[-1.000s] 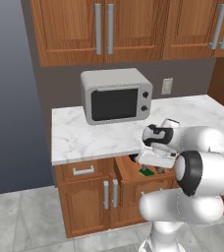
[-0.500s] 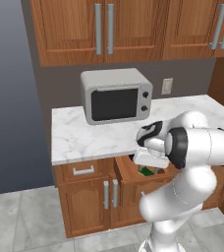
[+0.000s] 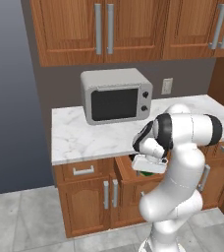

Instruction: Restock the sink supplies by placing the sponge and soap dispenser on the counter and next to the sink. Make sure the soap dispenser is upright.

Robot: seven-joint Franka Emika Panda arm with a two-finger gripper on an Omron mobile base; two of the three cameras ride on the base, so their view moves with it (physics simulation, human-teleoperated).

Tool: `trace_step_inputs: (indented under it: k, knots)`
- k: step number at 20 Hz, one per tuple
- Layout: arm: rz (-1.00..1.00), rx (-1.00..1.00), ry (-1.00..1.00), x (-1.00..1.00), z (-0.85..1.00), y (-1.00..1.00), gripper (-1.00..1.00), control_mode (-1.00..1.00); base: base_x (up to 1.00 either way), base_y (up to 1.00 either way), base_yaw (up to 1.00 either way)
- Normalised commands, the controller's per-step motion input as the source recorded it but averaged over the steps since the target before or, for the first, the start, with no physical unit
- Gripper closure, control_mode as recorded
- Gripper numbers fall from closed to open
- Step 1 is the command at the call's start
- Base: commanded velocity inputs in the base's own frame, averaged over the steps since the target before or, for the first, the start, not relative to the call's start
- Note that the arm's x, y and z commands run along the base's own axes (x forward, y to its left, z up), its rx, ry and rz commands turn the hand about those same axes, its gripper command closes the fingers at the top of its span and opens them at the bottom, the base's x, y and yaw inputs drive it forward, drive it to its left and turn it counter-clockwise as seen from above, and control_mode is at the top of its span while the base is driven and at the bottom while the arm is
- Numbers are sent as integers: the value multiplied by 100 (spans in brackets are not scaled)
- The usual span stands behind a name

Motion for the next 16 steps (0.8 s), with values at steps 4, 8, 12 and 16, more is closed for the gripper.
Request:
trace_step_inputs:
  k: [4,8,12,16]
  knots:
    - [0,0,0,0,-30,0,-100,-100,0,0,0]
    - [2,-1,0,-2,-23,0,-100,-100,0,0,0]
    - [3,0,0,-34,-6,0,-100,-100,0,0,0]
    - [1,0,0,-65,0,0,-100,-100,0,0,0]
